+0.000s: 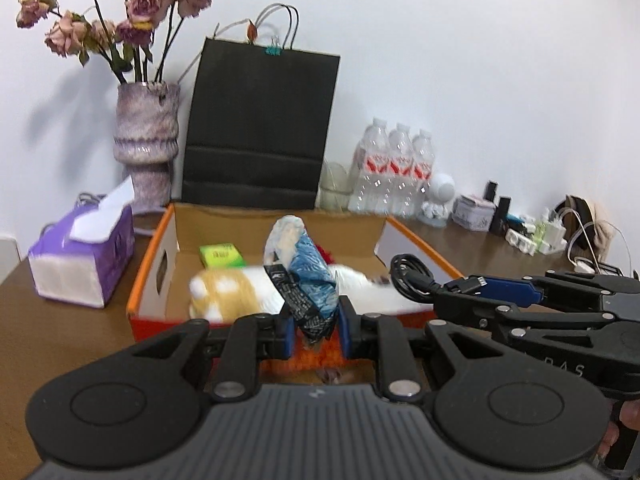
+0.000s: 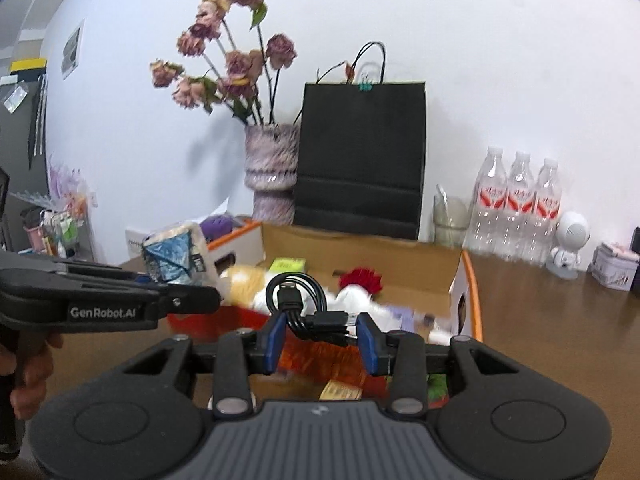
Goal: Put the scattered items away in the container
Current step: 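Carry the snack bag and black cable into the box and release both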
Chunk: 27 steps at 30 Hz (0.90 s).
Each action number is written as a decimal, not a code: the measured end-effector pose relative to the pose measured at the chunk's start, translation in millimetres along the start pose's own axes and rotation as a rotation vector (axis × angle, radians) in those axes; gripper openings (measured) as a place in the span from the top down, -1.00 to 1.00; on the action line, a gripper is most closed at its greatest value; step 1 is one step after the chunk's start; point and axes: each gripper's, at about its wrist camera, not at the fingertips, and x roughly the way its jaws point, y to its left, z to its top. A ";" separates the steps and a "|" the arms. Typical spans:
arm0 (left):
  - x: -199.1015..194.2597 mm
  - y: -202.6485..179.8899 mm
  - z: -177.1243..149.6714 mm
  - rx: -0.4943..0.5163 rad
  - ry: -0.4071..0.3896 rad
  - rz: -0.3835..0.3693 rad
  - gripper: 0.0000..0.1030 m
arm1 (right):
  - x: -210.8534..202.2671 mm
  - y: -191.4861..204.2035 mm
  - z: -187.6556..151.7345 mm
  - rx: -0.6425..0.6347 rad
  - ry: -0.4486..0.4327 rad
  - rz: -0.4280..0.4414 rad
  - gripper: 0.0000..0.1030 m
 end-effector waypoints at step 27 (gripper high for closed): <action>111.0 31.1 42.3 -0.055 -0.004 0.138 0.60 | 124.7 -50.9 43.1 0.148 0.066 -0.063 0.28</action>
